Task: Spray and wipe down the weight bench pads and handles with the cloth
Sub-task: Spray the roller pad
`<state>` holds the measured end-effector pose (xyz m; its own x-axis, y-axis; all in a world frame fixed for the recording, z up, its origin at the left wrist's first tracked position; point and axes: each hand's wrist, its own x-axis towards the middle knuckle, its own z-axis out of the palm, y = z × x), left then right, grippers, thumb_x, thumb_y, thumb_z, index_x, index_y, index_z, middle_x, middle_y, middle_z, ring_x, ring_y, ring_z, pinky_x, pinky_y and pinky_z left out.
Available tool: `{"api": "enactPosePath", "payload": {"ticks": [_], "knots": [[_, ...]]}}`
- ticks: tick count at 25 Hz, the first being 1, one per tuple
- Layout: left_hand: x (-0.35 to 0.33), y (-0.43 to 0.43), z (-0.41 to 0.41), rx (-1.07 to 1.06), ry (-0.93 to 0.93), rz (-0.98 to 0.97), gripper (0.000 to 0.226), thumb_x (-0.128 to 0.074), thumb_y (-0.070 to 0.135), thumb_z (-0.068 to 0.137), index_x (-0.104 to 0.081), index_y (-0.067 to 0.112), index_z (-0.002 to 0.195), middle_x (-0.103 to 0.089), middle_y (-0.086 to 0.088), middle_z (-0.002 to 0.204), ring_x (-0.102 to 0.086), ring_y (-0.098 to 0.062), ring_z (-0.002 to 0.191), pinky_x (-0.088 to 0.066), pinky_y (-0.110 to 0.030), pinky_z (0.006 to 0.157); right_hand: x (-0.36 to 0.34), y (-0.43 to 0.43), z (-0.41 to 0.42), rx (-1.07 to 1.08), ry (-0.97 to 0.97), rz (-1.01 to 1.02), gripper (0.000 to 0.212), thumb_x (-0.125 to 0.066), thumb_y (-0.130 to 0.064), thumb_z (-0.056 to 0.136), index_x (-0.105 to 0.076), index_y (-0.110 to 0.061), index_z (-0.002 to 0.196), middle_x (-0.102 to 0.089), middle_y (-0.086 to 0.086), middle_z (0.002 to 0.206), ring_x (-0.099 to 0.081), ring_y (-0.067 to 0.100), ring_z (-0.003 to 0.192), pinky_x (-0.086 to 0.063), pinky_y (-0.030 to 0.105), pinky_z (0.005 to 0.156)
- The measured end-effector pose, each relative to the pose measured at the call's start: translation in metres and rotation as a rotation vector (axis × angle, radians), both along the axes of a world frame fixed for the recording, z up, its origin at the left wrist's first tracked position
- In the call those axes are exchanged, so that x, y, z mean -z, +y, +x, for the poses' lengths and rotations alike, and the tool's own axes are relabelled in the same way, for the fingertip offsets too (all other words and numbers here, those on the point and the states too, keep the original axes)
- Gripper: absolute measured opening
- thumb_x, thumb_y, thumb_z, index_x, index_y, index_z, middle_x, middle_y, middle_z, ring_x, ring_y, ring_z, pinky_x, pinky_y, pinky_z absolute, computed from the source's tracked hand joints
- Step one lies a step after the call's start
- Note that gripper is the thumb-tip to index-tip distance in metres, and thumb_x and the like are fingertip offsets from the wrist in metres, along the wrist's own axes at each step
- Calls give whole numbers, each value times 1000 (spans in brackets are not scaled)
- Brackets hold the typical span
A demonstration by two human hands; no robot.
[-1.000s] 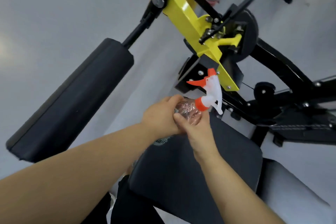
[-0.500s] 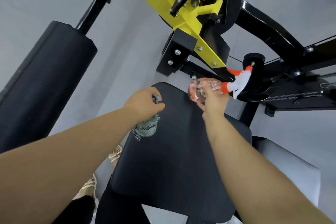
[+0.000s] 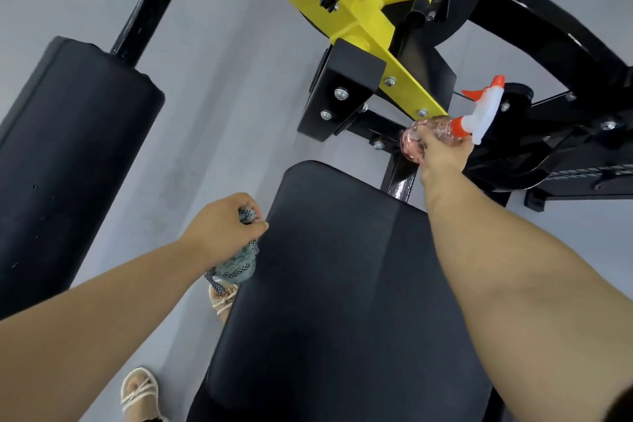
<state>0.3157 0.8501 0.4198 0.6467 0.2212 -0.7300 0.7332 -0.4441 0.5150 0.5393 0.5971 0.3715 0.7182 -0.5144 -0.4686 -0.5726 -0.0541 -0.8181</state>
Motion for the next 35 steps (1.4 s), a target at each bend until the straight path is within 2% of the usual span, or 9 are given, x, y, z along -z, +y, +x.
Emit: {"api": "enactPosePath", "payload": {"ticks": [6,10,14,17,19,22,25,32,35], "knots": [[-2,-14,16,35,-27,-57,9,-63,31,84,-59,26,91,-59,3,80,-57,-17,78,-46,-28,70,5,-1,8,6,94,-25,98,-86,-22,62,-29,-26,141,-45,0,133,-47,25,123,-42,49,102],[-11,-14,27,-111,-68,-128,6,-64,29,84,-61,24,86,-61,2,88,-57,-17,83,-42,-25,73,-3,6,-9,37,164,-77,106,-83,-20,58,-23,-21,145,-41,5,142,-50,23,116,-46,40,97],[-17,-10,34,-215,-121,-156,7,-62,27,85,-62,21,88,-61,3,88,-56,-16,82,-40,-23,72,-16,44,-61,92,138,-207,54,-67,-6,75,-50,-4,127,-55,3,95,-53,18,80,-46,30,76],[-27,2,26,-291,-158,-182,11,-56,29,89,-60,21,95,-61,3,87,-56,-14,78,-40,-22,66,-33,97,-123,-88,181,76,16,-52,-5,89,-56,-14,101,-54,1,78,-47,12,57,-42,25,56],[-37,16,11,-386,-169,-174,14,-50,33,94,-56,22,100,-60,0,86,-56,-18,77,-41,-20,64,-54,141,-172,-388,320,357,4,-52,-19,95,-55,-20,93,-59,0,80,-53,12,63,-44,26,59],[-49,50,-27,-513,-136,-179,26,-43,37,97,-54,20,113,-58,-4,98,-54,-23,89,-44,-23,83,-75,193,-238,-877,503,624,31,-47,-45,94,-55,-21,113,-68,1,103,-65,18,88,-50,37,78],[-61,92,-93,-628,-155,-241,29,-44,41,96,-57,19,110,-62,-10,110,-58,-24,98,-46,-40,97,-86,225,-288,-1102,416,576,34,-58,-34,91,-53,-16,120,-65,10,117,-63,24,106,-50,42,93],[-86,130,-248,-857,-204,-225,29,-42,41,98,-58,23,113,-62,-2,89,-55,-14,65,-43,-24,51,-118,275,-370,-1285,237,285,26,-62,-21,90,-58,-14,114,-67,5,105,-65,15,87,-53,21,64],[-81,131,-301,-1029,-244,-166,23,-47,42,95,-60,28,105,-63,-5,107,-61,-22,86,-54,-35,73,-113,294,-395,-1242,184,270,20,-59,-17,91,-57,-14,111,-65,7,107,-64,18,89,-52,21,60]]}}
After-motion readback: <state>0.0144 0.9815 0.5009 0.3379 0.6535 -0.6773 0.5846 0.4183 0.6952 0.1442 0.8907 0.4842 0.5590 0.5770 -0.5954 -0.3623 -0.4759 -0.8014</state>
